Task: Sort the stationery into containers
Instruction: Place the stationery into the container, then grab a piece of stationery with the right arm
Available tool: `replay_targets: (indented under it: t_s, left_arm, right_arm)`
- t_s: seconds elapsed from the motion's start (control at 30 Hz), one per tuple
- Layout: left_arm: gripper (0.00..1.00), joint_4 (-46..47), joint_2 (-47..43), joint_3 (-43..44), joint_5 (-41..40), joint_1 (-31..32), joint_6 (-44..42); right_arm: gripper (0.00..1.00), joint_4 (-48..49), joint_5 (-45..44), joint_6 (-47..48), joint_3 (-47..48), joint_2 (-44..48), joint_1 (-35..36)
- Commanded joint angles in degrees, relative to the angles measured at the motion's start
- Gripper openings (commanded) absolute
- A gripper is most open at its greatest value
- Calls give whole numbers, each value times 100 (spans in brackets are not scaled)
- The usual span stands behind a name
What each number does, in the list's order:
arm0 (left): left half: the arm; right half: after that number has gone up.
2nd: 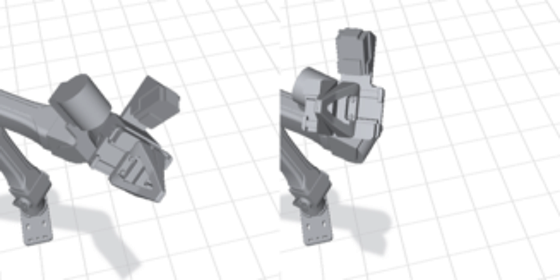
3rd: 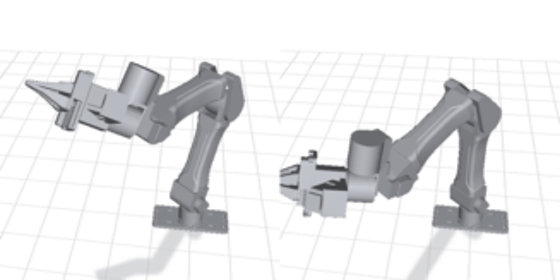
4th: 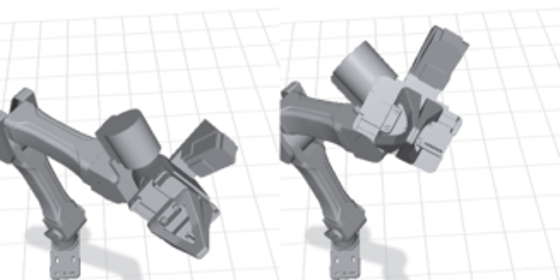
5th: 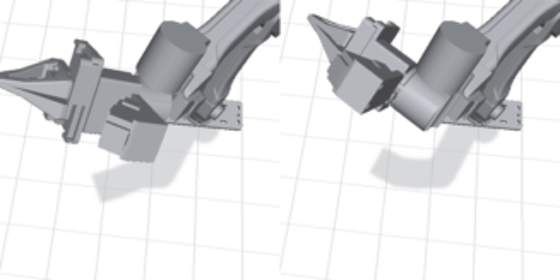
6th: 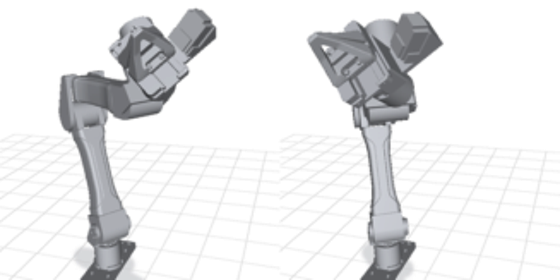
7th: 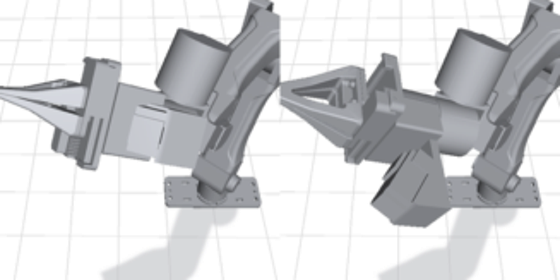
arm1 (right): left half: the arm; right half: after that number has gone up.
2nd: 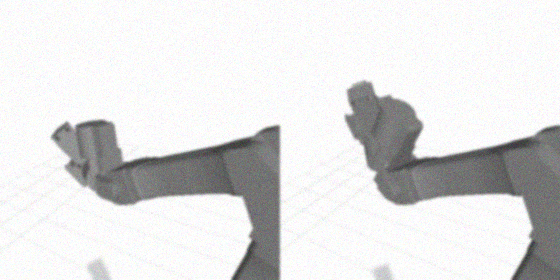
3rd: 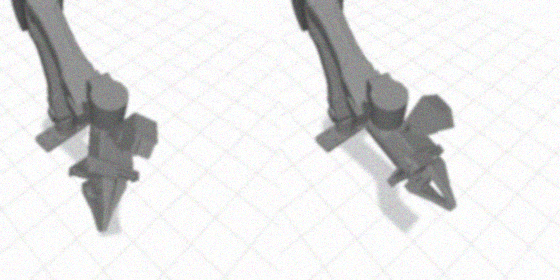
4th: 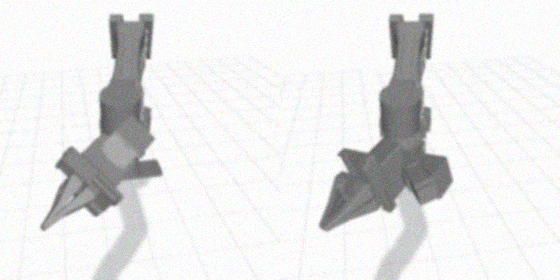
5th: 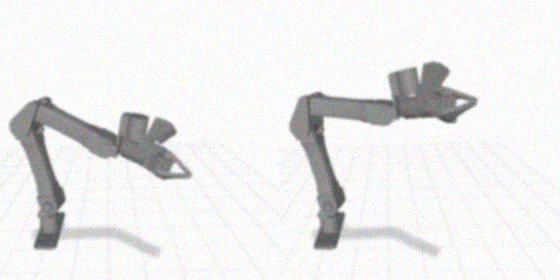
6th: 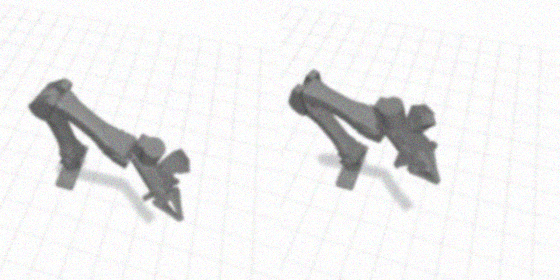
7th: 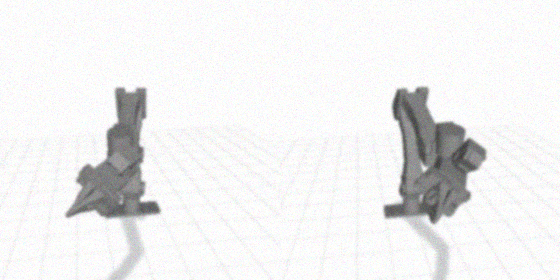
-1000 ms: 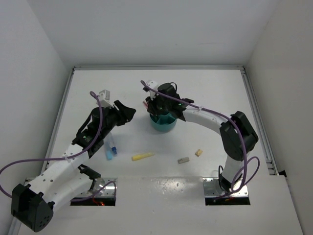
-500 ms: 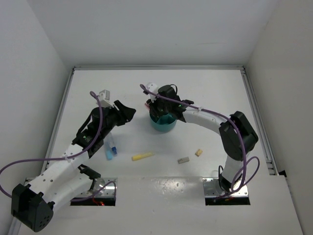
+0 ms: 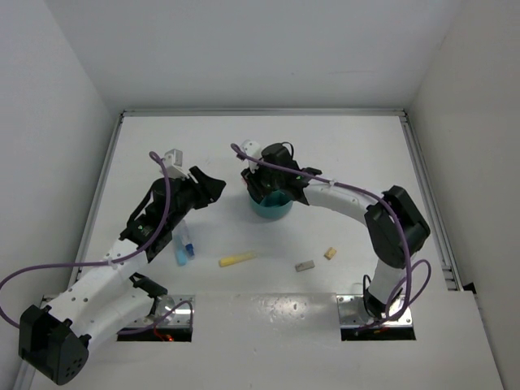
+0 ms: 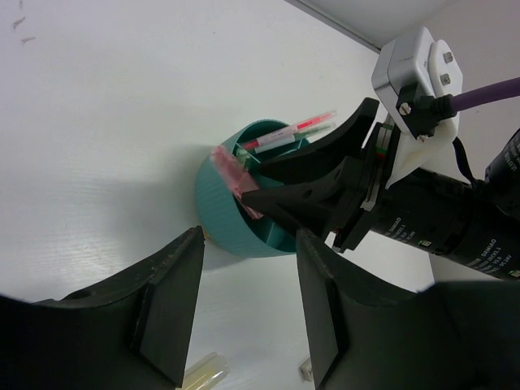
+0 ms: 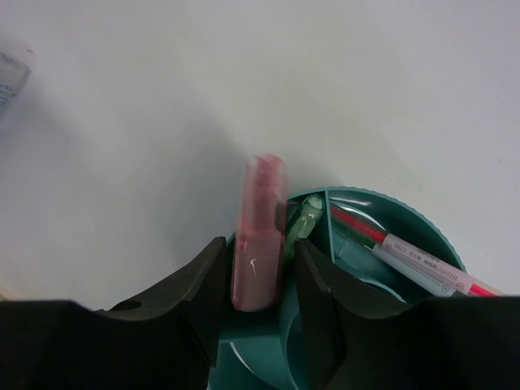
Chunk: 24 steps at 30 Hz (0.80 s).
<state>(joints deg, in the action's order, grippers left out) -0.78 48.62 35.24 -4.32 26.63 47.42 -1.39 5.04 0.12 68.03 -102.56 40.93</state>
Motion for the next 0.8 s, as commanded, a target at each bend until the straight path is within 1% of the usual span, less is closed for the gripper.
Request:
replay_targets:
  t_s: [0.0,0.03,0.3,0.33,0.4,0.43,0.47,0.5,0.53,0.57,0.6,0.63,0.67,0.73,0.77]
  left_arm:
    - [54,130,-81,-44,19,-62,-22]
    - [54,130,-81,-44,19,-62,-22]
    - [54,130,-81,-44,19,-62,-22]
    - [44,130,-81,-44,19,-62,-22]
    - [23,130,-81,-44,88,-62,-22]
    - [0,61,-81,-114,150,-62,-22]
    - [0,60,-81,-166,211,-62,56]
    - [0,8,-20,-228,290,-62,187]
    - [0,-45,50,-342,430,-62,276]
    - [0,-228,112,-412,493,-62,338]
    - [0,-326,173,-413,554,-62,338]
    - [6,-422,348,-413,607,121,338]
    - [18,-554,437,-413,607,201,269]
    - [42,-905,613,-352,687,386,93]
    - [55,-1072,744,-256,687,552,40]
  right_arm:
    - [40,148,15,58,-18,351,21]
    - [42,148,15,58,-18,403,21]
    - [42,148,15,58,-18,588,21]
    - [38,148,15,58,-18,649,21]
    - [6,148,216,119,34,956,21]
    - [0,34,434,120,113,1045,21]
    - [0,-332,724,120,323,1167,-49]
    - [0,-501,1109,59,412,1168,-128]
    - [0,-703,1313,-29,596,1247,-190]
    - [27,-1331,1472,249,711,1248,-190]
    - [47,-1703,1787,547,825,1248,-190]
    - [55,-2072,2199,994,1078,1152,-190]
    - [65,-2911,2508,1321,1185,1151,-190]
    - [75,-3690,3132,2050,1257,1072,-190]
    - [90,-4111,3309,3150,1257,1072,-190]
